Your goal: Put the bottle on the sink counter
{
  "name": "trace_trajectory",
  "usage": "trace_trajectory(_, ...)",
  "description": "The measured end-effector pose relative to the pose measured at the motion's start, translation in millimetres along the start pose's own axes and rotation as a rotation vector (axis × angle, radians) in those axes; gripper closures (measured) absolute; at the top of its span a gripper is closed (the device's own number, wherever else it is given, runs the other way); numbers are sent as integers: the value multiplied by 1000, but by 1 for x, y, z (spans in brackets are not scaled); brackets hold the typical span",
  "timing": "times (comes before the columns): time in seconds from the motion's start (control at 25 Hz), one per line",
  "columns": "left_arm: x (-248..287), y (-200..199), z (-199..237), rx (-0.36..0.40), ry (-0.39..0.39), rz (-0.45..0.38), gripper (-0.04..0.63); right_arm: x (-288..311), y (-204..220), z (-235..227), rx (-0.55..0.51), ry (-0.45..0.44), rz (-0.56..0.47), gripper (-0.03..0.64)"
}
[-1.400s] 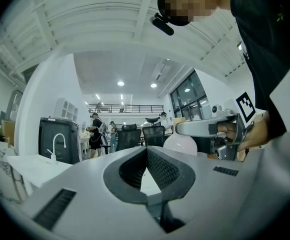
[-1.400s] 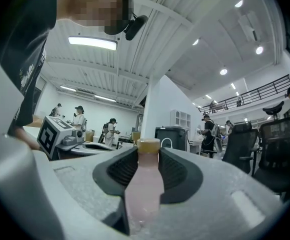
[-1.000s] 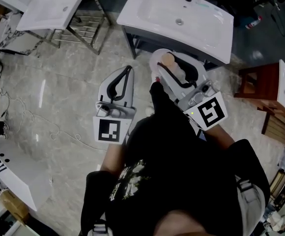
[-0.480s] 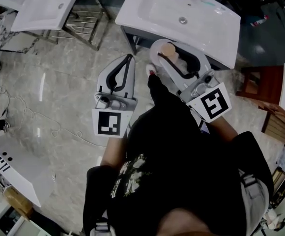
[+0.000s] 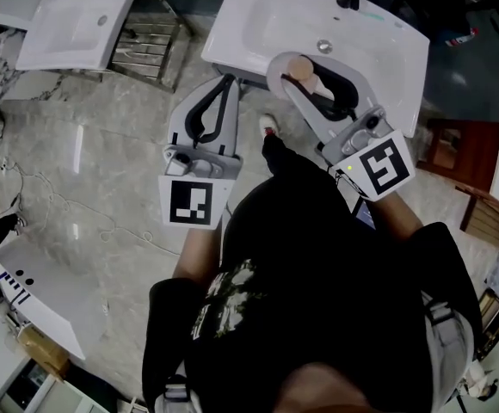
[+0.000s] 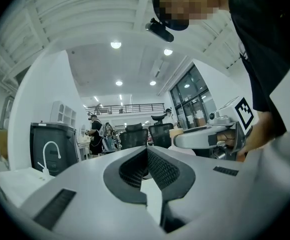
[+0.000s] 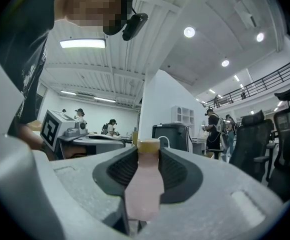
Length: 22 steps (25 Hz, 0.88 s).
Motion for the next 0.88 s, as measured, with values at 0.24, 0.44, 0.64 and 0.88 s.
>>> trace_trajectory(0.24,27,-1,37,6,-21,13,581,36,2,-24,8,-8,-2,495)
trace_trajectory(0.44,56,-1,59,23,-41,14,581,62,8,-52,33,-19,-2,495)
trace_trajectory(0.64,74,7,77,32,-67,19,581,87,16,-73,26,-33,-15,495)
trace_trajectory(0.88,93,17,99,0,-77,16,581,108,21,-88,24,-32,-49,495)
Point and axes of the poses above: the fingertips, and each gripper's own axes: x forward along the fingers, z to its left, y out of its underside, the point moved 8 cm from there along -x, backward along the fingers, and after that the axes turned 11 degrees about y, right-handed, at the moved point
